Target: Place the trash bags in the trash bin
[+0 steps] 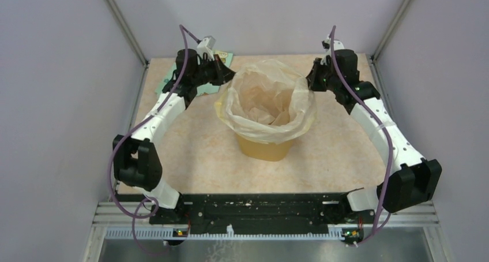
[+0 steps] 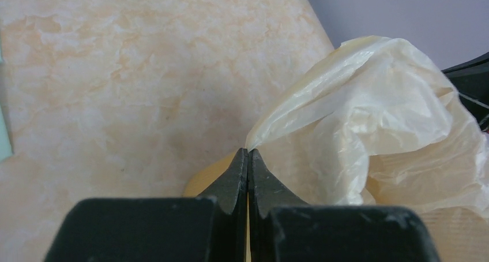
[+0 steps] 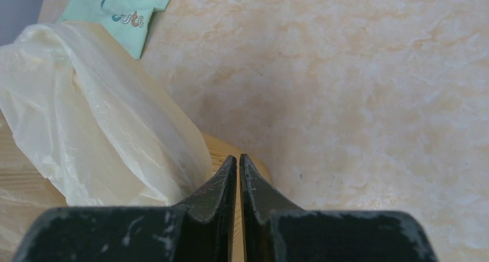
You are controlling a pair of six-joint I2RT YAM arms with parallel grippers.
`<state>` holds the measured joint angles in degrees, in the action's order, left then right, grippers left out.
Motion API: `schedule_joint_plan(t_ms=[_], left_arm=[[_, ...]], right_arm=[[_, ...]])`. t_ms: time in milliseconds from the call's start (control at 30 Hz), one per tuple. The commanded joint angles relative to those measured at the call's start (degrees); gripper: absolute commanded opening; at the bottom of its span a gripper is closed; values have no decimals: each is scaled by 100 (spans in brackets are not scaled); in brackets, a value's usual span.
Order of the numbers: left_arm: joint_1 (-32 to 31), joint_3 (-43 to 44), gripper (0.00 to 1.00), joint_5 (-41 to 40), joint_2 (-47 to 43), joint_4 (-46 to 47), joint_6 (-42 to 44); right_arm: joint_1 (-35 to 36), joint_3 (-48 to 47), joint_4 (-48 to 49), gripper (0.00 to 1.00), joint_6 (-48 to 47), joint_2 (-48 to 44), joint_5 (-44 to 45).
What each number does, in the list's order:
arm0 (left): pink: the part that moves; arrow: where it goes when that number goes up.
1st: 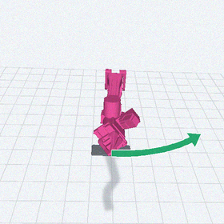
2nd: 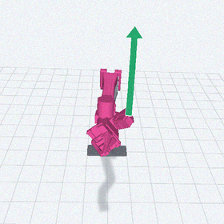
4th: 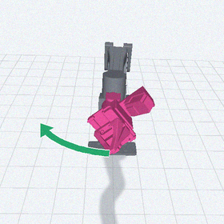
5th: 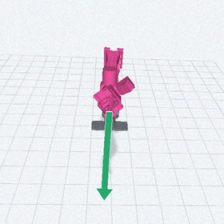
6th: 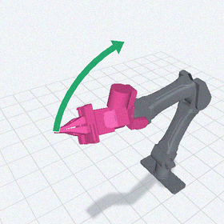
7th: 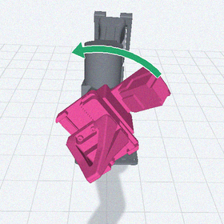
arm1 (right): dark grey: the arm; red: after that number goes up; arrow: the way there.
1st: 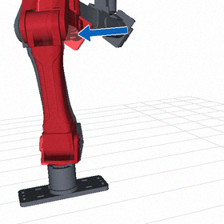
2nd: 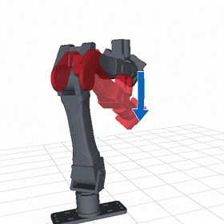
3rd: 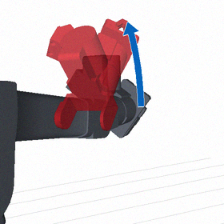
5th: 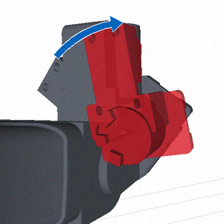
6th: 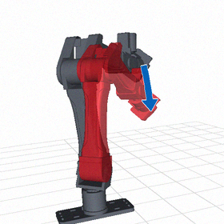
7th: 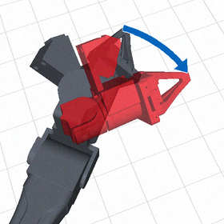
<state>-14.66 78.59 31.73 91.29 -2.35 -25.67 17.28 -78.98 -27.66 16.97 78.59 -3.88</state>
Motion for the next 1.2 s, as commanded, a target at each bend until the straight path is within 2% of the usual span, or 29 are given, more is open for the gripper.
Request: schedule_joint_plan(t_ms=[0,300,400,500,633,767,900,1167], left_arm=[[-29,-397,0,-341,-150,261,-180],[-29,-1575,0,-670,-896,314,-604],[-29,-1872,0,-800,-1174,401,-688],[-28,-1916,13,-987,-1374,275,-628],[-29,-1702,33,-1319,-1575,-254,-584],[-15,-1543,41,-1581,-1728,-675,-572],[63,-1446,47,-1627,-1881,-1039,-544],[664,-1584,54,-830,-2205,-1458,-620]], right_arm=[[-37,126,551,5,232,14,-422],[-32,301,1136,4,584,290,-1208],[-32,197,1048,3,620,429,-1195],[-39,-58,581,12,540,407,-794],[-97,-350,17,37,523,168,-344],[-227,-478,-418,50,557,-65,-244],[-408,-267,-571,55,647,-458,-343],[-981,507,-426,56,964,-1291,-1335]])
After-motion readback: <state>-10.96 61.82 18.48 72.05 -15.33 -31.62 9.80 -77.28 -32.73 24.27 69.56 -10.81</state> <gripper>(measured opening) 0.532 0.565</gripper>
